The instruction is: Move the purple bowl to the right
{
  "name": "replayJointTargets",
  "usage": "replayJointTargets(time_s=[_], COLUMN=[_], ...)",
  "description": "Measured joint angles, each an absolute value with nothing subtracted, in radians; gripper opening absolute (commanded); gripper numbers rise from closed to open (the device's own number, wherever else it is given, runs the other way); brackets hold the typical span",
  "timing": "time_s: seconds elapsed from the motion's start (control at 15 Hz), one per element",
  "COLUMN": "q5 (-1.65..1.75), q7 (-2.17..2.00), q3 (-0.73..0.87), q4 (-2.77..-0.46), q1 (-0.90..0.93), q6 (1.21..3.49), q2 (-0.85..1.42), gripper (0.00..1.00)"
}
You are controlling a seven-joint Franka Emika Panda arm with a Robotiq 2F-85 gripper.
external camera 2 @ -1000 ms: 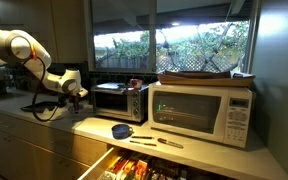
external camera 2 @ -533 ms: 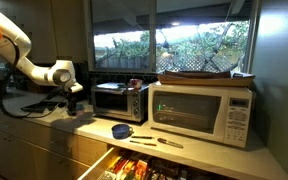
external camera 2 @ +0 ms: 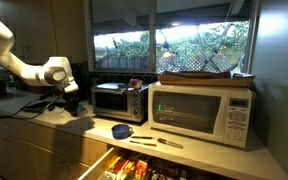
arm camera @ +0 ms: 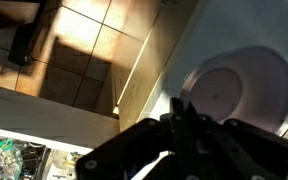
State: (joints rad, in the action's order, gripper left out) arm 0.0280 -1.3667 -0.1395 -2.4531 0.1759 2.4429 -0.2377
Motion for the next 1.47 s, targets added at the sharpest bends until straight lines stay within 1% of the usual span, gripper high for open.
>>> replayJointTargets(time_s=[0.2,0.47,0.53,0.93,1.0,1.13,1.33,1.47], q5=[0.034,0.035,0.038,0.037,0.036,0.049,0.099,0.104], q7=[-1.439,-1.500,-1.518,-1.508,-1.508,-1.528,-1.592,-1.591], q3=[-0.143,-0.121,-0.118,-0.129,-0.129,-0.133,-0.123,-0.076], q4=[-2.464,-2.521,-2.538,-2.539,-2.539,-2.539,-2.530,-2.519], q1=[0.089,-0.035,-0.066,-0.078,-0.078,-0.088,-0.180,-0.250], q6=[2.482,2.486,2.486,2.486,2.486,2.500,2.580,2.605], q2=[-0.267,-0.376,-0.403,-0.407,-0.407,-0.406,-0.409,-0.419], gripper=[0.01,0.01,0.04,0.04,0.01,0.01,0.01,0.01])
